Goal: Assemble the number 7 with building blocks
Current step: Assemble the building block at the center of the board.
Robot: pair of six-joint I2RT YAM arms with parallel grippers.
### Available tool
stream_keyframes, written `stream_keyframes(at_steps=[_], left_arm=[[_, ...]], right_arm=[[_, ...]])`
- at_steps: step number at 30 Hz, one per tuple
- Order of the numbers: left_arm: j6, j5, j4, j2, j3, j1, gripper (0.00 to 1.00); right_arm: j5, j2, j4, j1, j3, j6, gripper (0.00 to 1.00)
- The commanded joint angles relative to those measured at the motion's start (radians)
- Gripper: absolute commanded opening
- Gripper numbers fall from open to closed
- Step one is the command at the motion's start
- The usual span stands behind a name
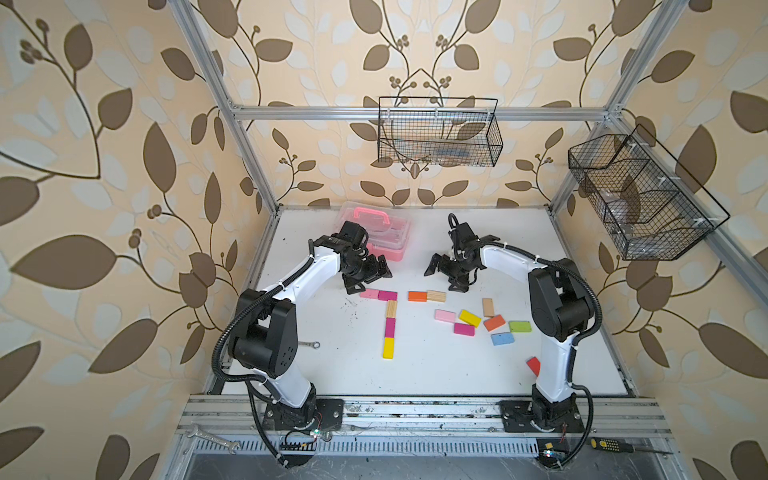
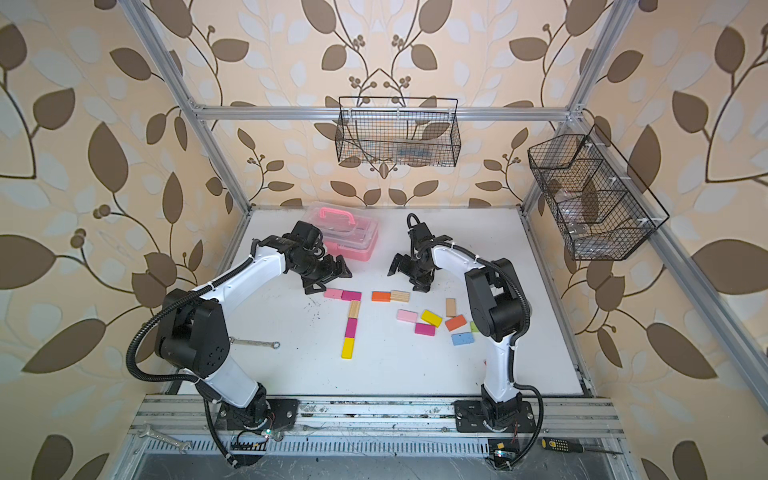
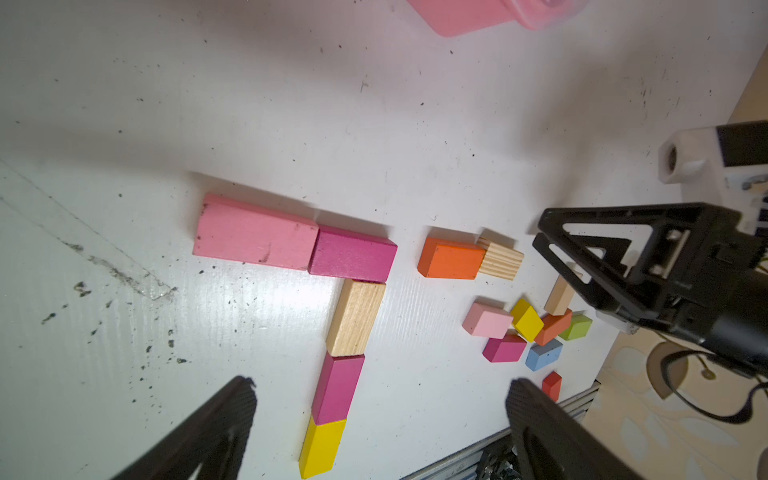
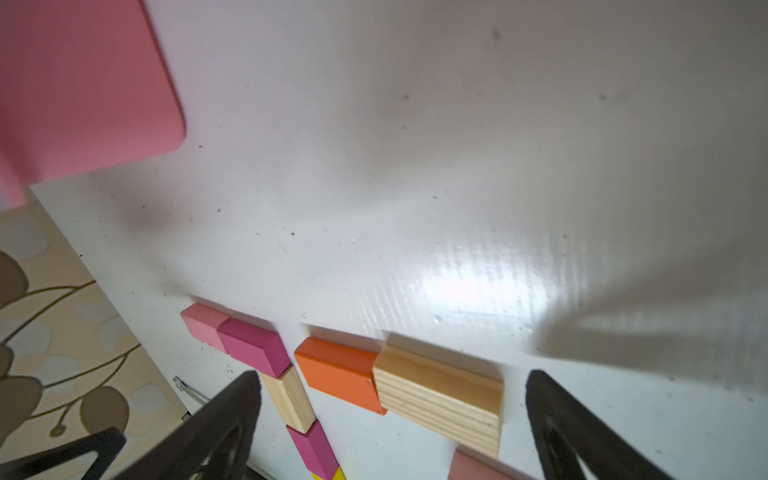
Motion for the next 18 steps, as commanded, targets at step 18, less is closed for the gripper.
stream_keyframes(at_steps=[18], left_arm=[[-0.007,-0.012,-0.015,-0.066,-0.02,0.003,0.97]], right_arm=[[-0.113,0.164,-0.086,0.069,0.128,-0.131,1.0]])
